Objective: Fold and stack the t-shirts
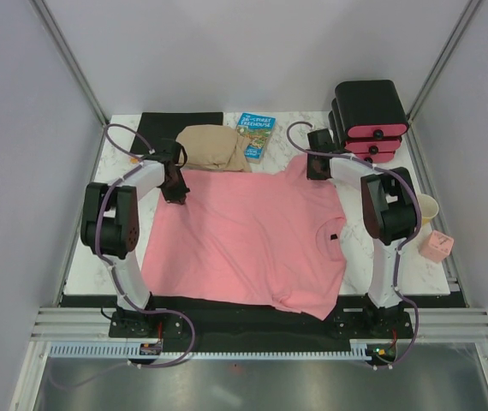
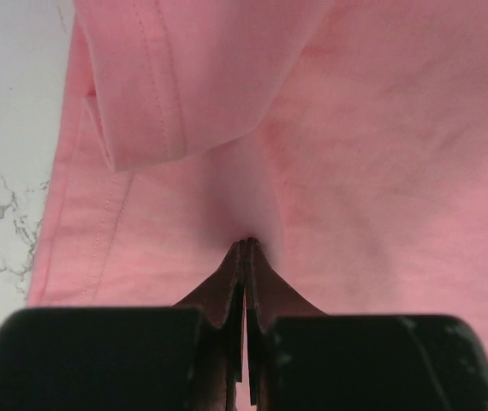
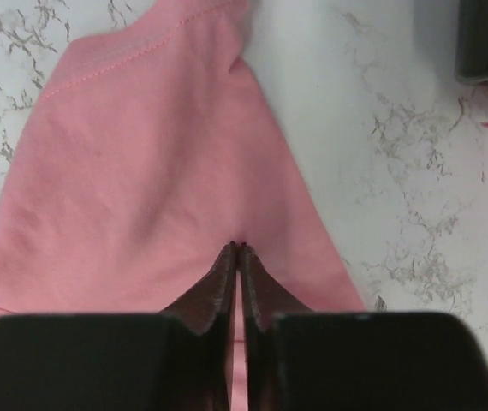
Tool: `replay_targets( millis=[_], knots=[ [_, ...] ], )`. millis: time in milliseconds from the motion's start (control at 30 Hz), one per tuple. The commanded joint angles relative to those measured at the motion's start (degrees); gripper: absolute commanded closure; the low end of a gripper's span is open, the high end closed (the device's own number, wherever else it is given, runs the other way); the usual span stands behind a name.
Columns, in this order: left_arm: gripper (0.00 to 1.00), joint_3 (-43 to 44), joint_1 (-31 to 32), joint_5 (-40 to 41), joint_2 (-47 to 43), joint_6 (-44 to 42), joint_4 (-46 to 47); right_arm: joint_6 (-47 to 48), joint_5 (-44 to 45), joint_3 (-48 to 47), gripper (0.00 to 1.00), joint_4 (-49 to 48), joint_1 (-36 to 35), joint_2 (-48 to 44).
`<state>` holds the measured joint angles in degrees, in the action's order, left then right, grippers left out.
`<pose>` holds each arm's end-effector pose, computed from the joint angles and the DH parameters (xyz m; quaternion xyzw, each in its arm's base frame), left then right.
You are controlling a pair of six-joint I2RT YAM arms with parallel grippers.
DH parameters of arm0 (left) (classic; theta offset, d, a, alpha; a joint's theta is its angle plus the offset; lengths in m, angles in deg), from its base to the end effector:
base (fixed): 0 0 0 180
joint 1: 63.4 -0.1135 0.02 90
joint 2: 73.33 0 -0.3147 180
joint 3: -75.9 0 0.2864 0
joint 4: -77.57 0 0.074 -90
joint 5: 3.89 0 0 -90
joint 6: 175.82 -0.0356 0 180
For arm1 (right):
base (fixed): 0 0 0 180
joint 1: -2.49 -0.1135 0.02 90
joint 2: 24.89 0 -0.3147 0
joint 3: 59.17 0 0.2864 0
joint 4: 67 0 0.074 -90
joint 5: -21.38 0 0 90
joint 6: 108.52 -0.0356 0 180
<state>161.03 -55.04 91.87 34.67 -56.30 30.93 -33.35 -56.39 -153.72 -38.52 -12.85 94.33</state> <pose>0.4155 -0.0574 0.1990 -0.1892 0.9645 -0.0109 0.1841 0.4833 0.1248 0.1816 0.0295 0.9435 -0.0158 0.3297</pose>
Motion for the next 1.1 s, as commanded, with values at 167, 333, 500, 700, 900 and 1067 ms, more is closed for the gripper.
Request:
replay_targets(
  millis=[167,333,500,700,900,1067],
  knots=[
    [0.98,-0.87,0.69,-0.05,-0.86,1.16,-0.7,-1.43,3.85,4.84,0.98,5.85,-0.05,-6.1],
    [0.98,-3.51,0.69,0.92,-3.41,0.72,-0.61,-0.99,4.12,6.34,0.87,7.79,-0.05,-9.0],
    [0.98,-3.16,0.69,2.06,-4.03,0.63,-2.54,-1.34,4.64,5.12,0.84,8.66,0.04,-9.44],
    [0.98,-5.26,0.78,0.31,-5.08,0.89,-5.36,-1.96,3.42,5.64,0.87,10.6,0.04,-9.62],
    [0.98,-10.36,1.39,-0.48,-8.34,1.86,-5.01,-1.43,2.45,8.19,0.85,10.78,0.04,-10.41],
    [0.98,-12.48,1.48,0.39,-9.74,1.95,-3.95,-1.43,2.01,8.19,0.69,10.86,0.04,-11.9]
  ],
)
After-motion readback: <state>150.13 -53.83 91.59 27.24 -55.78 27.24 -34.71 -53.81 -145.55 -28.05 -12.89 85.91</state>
